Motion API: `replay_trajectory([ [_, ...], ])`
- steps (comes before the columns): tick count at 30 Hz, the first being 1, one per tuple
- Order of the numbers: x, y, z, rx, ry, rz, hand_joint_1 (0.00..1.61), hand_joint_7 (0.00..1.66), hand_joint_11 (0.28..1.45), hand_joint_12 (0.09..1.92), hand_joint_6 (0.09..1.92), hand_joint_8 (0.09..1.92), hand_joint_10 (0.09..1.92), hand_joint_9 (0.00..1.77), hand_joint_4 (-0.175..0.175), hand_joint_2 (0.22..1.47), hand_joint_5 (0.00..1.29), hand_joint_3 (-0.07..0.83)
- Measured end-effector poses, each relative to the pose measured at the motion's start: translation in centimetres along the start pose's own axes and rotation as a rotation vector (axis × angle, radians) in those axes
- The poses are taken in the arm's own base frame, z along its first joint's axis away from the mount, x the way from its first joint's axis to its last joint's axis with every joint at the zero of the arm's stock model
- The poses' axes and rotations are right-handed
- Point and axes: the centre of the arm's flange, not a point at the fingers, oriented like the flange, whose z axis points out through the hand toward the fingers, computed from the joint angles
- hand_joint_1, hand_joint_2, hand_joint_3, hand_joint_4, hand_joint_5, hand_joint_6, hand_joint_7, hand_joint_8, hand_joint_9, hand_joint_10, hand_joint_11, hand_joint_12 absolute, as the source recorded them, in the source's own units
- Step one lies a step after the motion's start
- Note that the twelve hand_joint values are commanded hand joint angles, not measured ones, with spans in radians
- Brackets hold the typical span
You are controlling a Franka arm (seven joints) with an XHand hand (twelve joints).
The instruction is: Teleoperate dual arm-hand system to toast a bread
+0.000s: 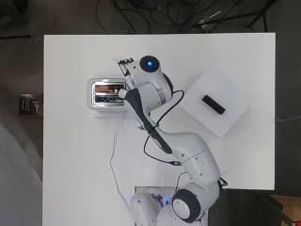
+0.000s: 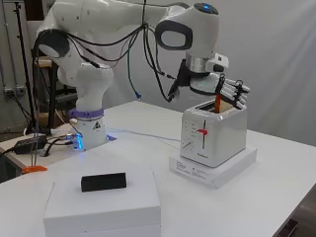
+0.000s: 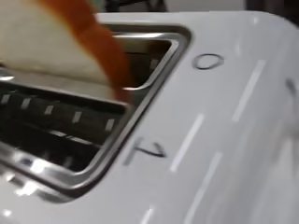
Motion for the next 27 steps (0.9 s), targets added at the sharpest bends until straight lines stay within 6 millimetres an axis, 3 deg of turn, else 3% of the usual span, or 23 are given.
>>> replay_trajectory([
  [2,-1.9,0.4,-0.6,-0.013,0.017,0.150,0.02,0.20,0.38,0.09,0.09,0.09,0.09,0.29,-0.072,0.97,0.17,0.011],
  [4,-3.8,-0.3,-2.9,-0.021,0.062,0.282,0.03,0.19,0.38,0.09,0.09,0.09,0.09,0.29,-0.062,0.98,0.18,0.012],
  [6,-5.5,-2.7,-7.9,-0.076,0.107,0.366,0.04,0.21,0.38,0.09,0.09,0.09,0.09,0.29,-0.055,0.99,0.22,0.011],
  [7,-6.1,-4.2,-10.4,-0.121,0.110,0.386,0.03,0.32,0.47,0.09,0.09,0.09,0.09,0.47,-0.063,1.00,0.24,0.008],
  [8,-6.4,-5.7,-12.7,-0.175,0.095,0.400,0.04,0.67,0.75,0.63,0.09,0.66,0.69,0.86,-0.078,1.02,0.33,0.008],
  [9,-6.4,-6.6,-13.9,-0.218,0.066,0.413,0.04,0.97,0.95,1.19,0.09,1.22,1.24,1.19,-0.096,1.02,0.40,0.006],
  [10,-6.4,-6.7,-14.2,-0.245,0.033,0.428,0.03,1.13,1.06,1.54,0.09,1.57,1.57,1.37,-0.111,1.02,0.43,0.004],
  [11,-6.6,-5.8,-13.1,-0.256,-0.010,0.448,0.04,1.21,1.11,1.74,0.09,1.76,1.75,1.47,-0.122,1.02,0.44,0.001],
  [13,-8.1,-2.4,-8.7,-0.217,-0.066,0.483,0.05,1.28,1.15,1.88,0.09,1.90,1.88,1.54,-0.135,1.02,0.44,-0.002],
  [16,-10.8,2.5,-0.4,-0.106,-0.075,0.494,0.06,1.33,1.18,1.92,0.09,1.92,1.92,1.58,-0.143,1.02,0.42,-0.001],
  [18,-11.4,4.4,3.8,-0.048,-0.027,0.454,0.07,1.37,1.20,1.92,0.09,1.92,1.92,1.61,-0.140,1.02,0.43,0.000],
  [20,-11.4,5.1,5.7,-0.024,0.016,0.423,0.07,1.40,1.22,1.92,0.09,1.92,1.92,1.63,-0.129,1.02,0.45,0.001],
  [23,-11.1,5.3,6.7,-0.016,0.013,0.426,0.08,1.44,1.24,1.92,0.09,1.92,1.92,1.65,-0.107,1.03,0.48,0.004],
  [27,-10.5,5.2,8.4,0.006,0.003,0.426,0.09,1.44,1.26,1.92,0.09,1.92,1.92,1.66,-0.103,1.06,0.48,0.008],
])
